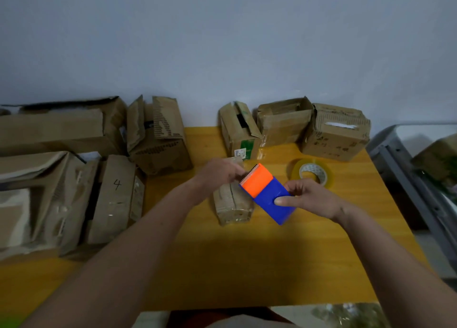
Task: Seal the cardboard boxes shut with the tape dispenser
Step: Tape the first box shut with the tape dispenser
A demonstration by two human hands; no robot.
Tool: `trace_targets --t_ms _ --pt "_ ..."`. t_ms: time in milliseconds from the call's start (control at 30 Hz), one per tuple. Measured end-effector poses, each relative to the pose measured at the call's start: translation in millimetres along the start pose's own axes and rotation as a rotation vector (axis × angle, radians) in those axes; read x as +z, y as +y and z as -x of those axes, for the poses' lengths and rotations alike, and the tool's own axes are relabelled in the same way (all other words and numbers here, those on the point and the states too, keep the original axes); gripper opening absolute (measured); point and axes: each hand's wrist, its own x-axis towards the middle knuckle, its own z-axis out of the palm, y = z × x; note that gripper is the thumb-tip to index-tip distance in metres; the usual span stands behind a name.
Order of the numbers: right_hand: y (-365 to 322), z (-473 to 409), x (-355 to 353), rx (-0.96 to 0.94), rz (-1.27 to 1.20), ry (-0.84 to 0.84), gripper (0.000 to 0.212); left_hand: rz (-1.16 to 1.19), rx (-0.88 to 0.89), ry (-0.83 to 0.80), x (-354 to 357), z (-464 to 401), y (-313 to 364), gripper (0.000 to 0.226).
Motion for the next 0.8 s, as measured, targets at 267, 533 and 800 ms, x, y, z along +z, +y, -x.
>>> trace_targets --t_ms 267,533,800 --pt "-9 -9 11 -0.018 -0.102 -0.117 0.019 0.662 -0.168 -0.235 -14 10 -31 0.05" --pt "-17 -9 11 0.052 -0.076 -0.197 0.024 0.384 -0.164 0.029 -3 13 -44 0.02" --pt "-20 -3 17 0.081 -0.066 -0.201 0.031 0.445 -0.29 0.367 26 18 -59 0.019"
